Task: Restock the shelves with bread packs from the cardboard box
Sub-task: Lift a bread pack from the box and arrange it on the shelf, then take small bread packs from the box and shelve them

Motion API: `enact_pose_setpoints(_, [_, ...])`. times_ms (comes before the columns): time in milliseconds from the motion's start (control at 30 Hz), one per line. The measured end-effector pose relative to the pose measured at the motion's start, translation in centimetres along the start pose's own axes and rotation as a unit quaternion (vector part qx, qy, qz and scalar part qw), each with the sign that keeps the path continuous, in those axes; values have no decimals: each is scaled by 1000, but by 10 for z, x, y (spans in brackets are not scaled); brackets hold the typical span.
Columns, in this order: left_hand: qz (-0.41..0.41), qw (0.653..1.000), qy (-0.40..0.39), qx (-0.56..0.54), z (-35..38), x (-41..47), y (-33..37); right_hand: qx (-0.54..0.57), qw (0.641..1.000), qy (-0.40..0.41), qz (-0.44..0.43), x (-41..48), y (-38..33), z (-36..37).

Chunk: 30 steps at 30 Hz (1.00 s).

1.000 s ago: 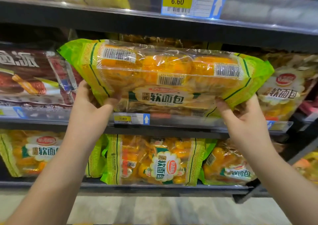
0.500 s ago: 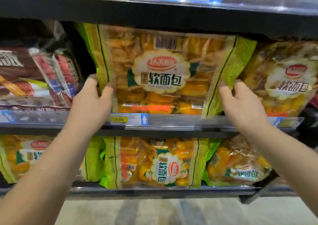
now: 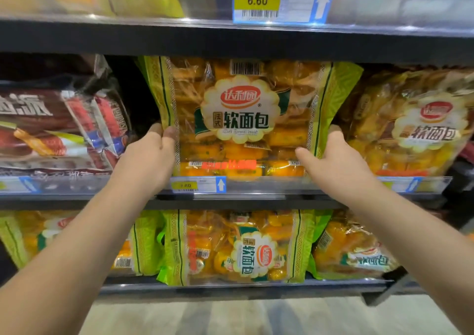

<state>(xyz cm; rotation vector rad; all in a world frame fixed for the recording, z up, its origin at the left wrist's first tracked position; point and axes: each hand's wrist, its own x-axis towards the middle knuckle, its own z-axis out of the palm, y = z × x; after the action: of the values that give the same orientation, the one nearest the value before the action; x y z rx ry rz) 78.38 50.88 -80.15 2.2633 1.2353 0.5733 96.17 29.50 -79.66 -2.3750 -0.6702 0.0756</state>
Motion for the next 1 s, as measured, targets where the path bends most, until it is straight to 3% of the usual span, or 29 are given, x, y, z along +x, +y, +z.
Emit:
enact_pose_setpoints(300, [2, 1000, -11, 2, -10, -18, 0, -7, 1000, 6, 13, -10, 1, -6])
enact_pose_setpoints(400, [36, 999, -14, 32, -22, -34, 4, -11, 999, 13, -27, -23, -4, -11])
enact_pose_setpoints(533, [85, 989, -34, 117, -51, -60, 22, -46, 994, -46, -84, -51, -20, -28])
enact_pose_setpoints(700, [127, 967, -131, 180, -117, -83, 59, -76, 974, -115, -180, -86, -69, -77])
enact_pose_setpoints(800, [178, 953, -121, 215, -170, -99, 80, -131, 947, -118, -270, -109, -108, -123])
enact_pose_setpoints(1000, [215, 923, -148, 282, -306, -137, 137, -240, 908, -139, -315, -137, -223, -244])
